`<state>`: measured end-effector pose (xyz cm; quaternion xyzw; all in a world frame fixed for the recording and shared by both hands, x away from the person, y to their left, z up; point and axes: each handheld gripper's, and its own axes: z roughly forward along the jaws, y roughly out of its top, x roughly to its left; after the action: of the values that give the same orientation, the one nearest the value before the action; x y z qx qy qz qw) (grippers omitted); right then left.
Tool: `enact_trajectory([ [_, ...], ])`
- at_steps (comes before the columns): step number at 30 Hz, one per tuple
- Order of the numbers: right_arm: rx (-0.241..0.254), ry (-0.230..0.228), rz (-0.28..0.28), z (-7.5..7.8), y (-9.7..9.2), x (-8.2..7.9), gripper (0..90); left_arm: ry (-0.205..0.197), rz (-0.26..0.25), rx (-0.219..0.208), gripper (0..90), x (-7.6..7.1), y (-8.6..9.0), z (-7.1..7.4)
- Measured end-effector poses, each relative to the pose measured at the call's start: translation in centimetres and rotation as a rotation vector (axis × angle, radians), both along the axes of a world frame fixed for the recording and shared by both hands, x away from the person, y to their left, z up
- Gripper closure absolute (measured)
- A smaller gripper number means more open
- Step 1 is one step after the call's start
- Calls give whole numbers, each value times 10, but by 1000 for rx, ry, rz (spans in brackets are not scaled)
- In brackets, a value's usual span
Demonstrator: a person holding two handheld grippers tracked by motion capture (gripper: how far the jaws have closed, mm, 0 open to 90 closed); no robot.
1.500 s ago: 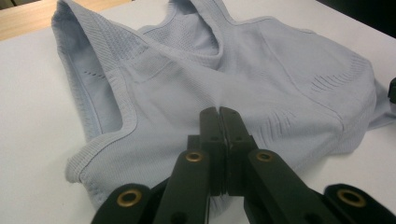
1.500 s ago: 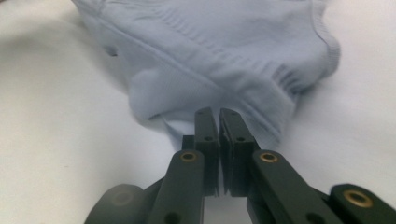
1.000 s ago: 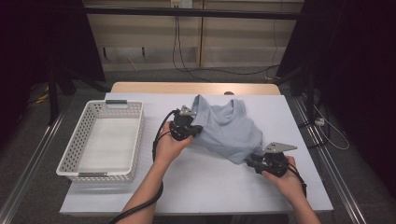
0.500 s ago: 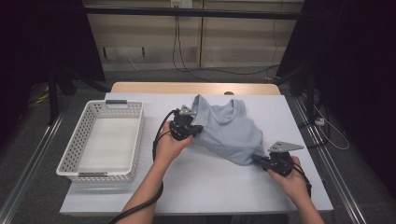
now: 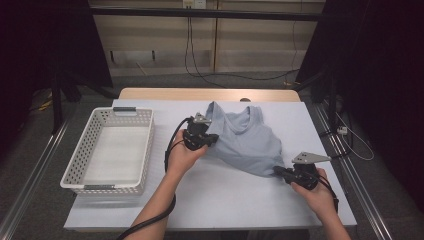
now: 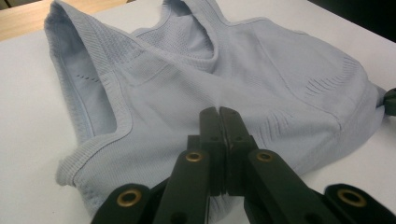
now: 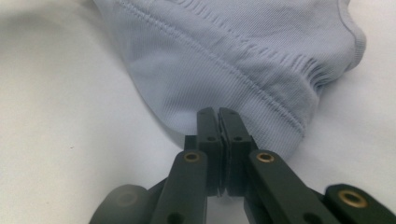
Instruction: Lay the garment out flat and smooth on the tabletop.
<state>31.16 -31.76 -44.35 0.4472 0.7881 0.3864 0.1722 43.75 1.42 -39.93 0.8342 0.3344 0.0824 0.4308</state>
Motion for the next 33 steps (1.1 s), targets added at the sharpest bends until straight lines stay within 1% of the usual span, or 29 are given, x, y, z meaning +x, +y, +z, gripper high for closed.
enact_trajectory([
  [2,-11,7,5,-2,2,0,880,-2,4,-6,897,0,0,0],
  [4,-21,9,10,-4,4,1,875,-5,3,-3,896,0,0,0],
  [6,-20,2,9,-3,6,1,839,1,1,-2,897,0,0,0],
  [8,0,-4,17,-1,7,1,808,0,2,-1,897,0,-1,0],
  [9,8,-11,19,0,8,0,773,2,5,-5,897,0,-1,-1],
  [10,14,-16,23,1,10,0,765,1,5,-4,897,0,-1,-1],
  [14,16,-19,48,1,19,1,715,2,3,-3,897,0,-1,-1],
  [15,10,-19,56,0,22,2,713,2,6,-4,897,0,-1,-1],
  [17,6,-25,96,-1,29,2,712,2,8,-3,897,0,-2,-2],
  [20,-7,-19,112,-2,38,4,710,9,5,1,896,0,-2,-2],
  [21,-17,-17,113,-4,40,5,704,9,3,5,896,0,-2,-2],
  [22,-46,-10,110,-7,43,7,701,9,5,2,896,0,-2,-2],
  [23,-61,-5,112,-10,45,8,699,10,5,0,896,0,-2,-3],
  [24,-75,2,110,-14,46,9,714,9,4,1,896,0,-2,-3],
  [25,-60,-6,101,-15,45,9,734,9,3,3,896,0,-2,-3],
  [27,-66,2,92,-14,45,11,791,9,1,1,894,0,-1,-3],
  [28,-67,-2,89,-15,44,11,823,10,2,1,894,0,-1,-3],
  [30,-61,0,89,-15,43,11,879,10,3,1,892,0,-2,-4],
  [32,-60,1,86,-15,43,11,889,7,3,6,892,0,-2,-4],
  [33,-74,-6,94,-15,44,11,890,5,4,3,893,0,-2,-3],
])
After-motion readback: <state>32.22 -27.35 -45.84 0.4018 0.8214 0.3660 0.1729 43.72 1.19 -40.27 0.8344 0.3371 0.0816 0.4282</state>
